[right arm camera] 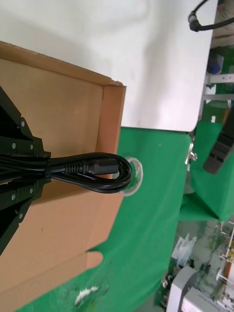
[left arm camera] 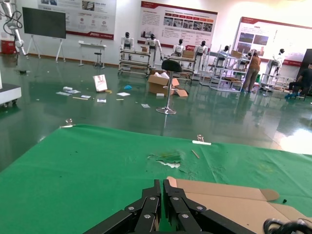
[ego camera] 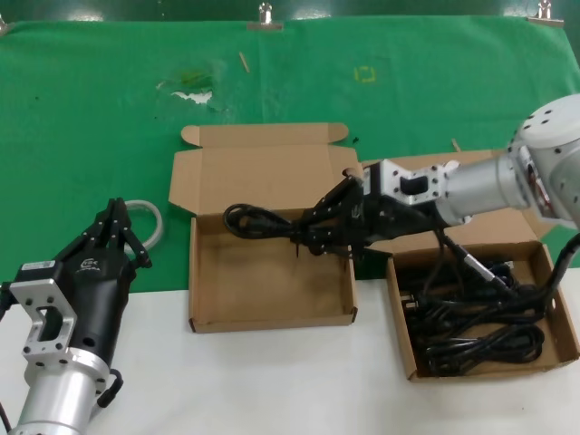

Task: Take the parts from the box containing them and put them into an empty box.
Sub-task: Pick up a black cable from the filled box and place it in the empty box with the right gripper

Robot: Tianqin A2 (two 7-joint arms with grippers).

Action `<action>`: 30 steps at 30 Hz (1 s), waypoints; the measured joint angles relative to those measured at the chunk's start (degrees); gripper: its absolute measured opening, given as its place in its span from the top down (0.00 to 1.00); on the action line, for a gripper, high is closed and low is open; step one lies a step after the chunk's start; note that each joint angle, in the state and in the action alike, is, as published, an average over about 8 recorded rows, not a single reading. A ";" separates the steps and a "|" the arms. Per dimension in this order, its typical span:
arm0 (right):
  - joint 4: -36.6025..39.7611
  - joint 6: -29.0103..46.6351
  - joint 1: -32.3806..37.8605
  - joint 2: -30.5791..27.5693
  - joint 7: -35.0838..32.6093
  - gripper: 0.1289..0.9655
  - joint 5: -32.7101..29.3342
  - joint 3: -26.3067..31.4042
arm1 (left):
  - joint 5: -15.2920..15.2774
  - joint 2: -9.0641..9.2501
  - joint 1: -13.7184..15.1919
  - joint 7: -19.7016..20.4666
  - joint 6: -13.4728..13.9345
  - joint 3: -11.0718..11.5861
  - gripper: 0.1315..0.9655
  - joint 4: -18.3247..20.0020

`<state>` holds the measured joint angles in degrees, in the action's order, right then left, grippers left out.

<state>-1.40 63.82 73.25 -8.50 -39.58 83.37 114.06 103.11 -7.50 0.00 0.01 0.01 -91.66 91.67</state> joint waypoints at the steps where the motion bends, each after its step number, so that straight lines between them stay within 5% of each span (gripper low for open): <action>1: 0.07 -0.39 -0.21 0.31 -0.07 0.91 -0.13 0.06 | 0.00 0.00 0.00 0.00 0.00 0.00 0.97 0.00; 30: 0.48 -9.78 -4.72 5.23 -4.42 0.91 -1.90 0.57 | 0.00 0.00 0.00 0.00 0.00 0.00 0.97 0.00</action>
<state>-0.93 54.04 68.53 -3.27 -44.01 81.48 114.63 103.11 -7.50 0.00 0.01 0.01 -91.66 91.67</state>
